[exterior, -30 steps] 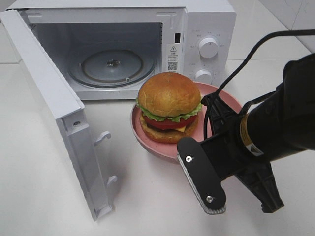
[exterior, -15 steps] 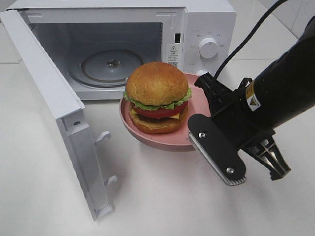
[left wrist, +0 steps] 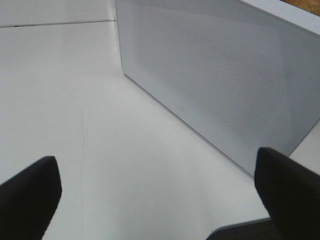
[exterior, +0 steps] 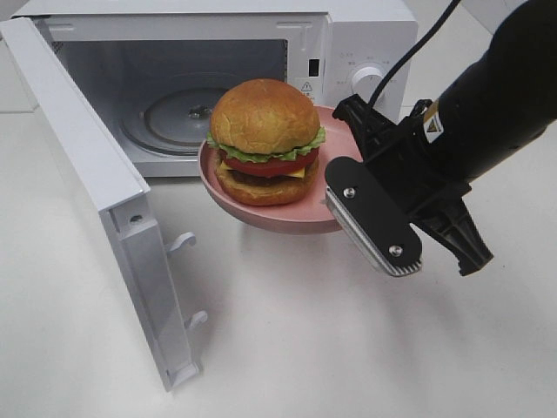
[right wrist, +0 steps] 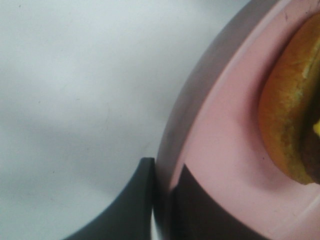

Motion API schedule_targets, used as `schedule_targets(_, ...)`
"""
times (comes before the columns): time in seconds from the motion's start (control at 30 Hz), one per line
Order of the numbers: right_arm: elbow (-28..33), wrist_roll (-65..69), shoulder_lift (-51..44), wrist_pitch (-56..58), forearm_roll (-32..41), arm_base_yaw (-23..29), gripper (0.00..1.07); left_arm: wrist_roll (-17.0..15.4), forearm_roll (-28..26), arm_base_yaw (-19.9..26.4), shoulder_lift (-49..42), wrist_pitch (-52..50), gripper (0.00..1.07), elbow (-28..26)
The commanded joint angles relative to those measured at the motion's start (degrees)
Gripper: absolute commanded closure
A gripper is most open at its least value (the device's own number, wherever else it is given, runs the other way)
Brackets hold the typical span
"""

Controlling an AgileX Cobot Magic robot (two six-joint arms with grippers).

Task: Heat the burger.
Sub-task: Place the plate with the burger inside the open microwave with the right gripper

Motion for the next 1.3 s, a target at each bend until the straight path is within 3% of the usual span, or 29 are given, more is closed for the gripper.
schedule_targets(0.03, -3.32, -1.95, 2.06, -2.29, 4.3, 0.0, 1.07, -0.29, -0.11, 0.23, -0.11, 0.06, 0.09, 0.06)
schedule_targets(0.77, -15.18, -2.06, 13.87, -2.81, 5.33, 0.0, 1.07, -0.29, -0.11, 0.23, -0.11, 0.06, 0.09, 0.06)
schedule_targets(1.3, -27.04, 3.27, 23.49, -2.64, -1.72, 0.0, 1.07, -0.29, -0.11, 0.23, -0.11, 0.06, 0.09, 0.06)
